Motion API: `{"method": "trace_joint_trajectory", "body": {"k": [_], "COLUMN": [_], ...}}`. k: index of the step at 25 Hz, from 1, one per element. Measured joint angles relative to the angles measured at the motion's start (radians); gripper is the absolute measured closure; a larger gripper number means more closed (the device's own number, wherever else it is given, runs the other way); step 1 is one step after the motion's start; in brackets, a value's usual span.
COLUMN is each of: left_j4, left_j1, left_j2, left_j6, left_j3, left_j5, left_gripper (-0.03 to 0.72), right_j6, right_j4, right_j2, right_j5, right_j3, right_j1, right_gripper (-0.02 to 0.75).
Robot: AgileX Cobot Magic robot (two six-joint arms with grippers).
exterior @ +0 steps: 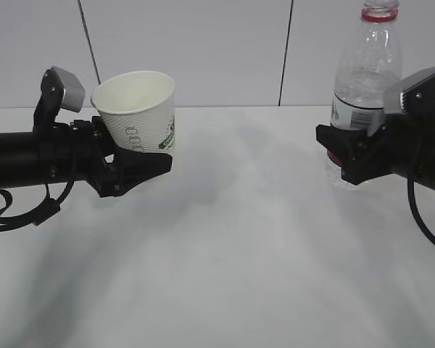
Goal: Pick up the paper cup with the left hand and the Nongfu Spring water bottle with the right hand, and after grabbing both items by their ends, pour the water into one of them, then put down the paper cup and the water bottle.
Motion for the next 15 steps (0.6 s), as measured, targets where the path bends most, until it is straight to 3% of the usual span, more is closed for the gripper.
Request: {"method": "trace_joint_trajectory", "body": {"k": [8,15], "left_j4": [0.101,0.115], "left_j1": [-0.002,-0.084], "left_j2": [-0.021,-0.021], "left_j6": [-0.079,-0.091], "left_j3": [0.002,0.002], "left_j5": [-0.053,-0.056], "left_gripper": [0.101,0.101], "right_j6": [0.002,0.002], "right_j4": [0.0,0.002], "right_j2": [-0.086,-0.156], "right_j5": [0.002,0.004], "right_j3": [0.106,0.143], "right_j1": [0.0,0.0], "right_gripper": [0.243,0.243]}}
